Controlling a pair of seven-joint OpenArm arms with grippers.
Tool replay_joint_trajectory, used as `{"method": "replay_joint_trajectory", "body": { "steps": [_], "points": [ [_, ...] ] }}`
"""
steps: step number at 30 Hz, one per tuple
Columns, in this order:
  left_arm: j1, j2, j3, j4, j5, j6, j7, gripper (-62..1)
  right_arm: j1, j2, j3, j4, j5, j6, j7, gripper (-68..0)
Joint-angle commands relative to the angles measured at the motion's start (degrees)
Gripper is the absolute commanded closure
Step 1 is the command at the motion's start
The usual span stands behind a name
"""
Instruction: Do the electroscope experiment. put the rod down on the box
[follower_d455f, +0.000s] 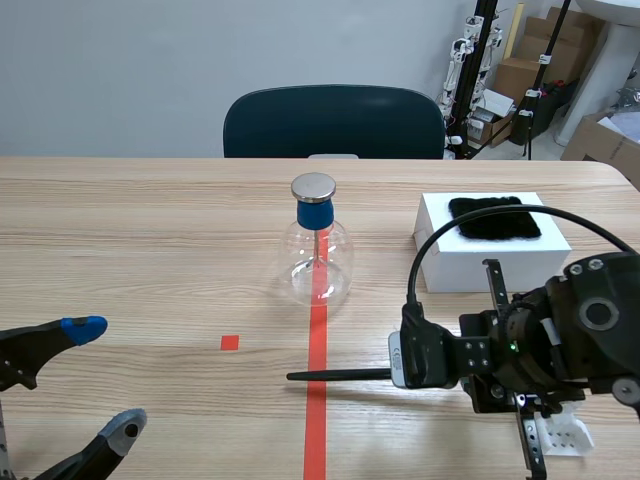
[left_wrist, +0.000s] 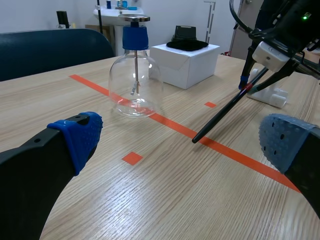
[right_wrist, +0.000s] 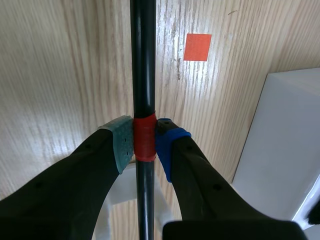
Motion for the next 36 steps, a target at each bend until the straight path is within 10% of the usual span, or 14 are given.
{"method": "replay_joint_trajectory", "body": {
  "steps": [1,25,31,36],
  "points": [
    [-0.3,-0.6,-0.4,0.6,-0.4,-0.1,-0.8,-62.3,2.1,0.5,-1.2,-0.7,0.0,0.5,0.2,-4.1],
    [-0.3,-0.6,-0.4,0.6,-0.4,-0.1,-0.8,-62.3,9.4,4.0,-10.8,-4.9,9.8,0.5,-1.0,-4.2],
    [-0.3,-0.6,-0.4,0.6,-0.4,-0.1,-0.8,-62.3,9.5,4.0,-10.8,-4.9,10.3,-4.2,-1.1,-4.6],
    [-0.3,-0.6,-0.4,0.6,-0.4,-0.1,-0.8,-62.3,9.6,4.4,-10.8,-4.8,12.3,-5.4,-1.2,-29.1]
  ]
}}
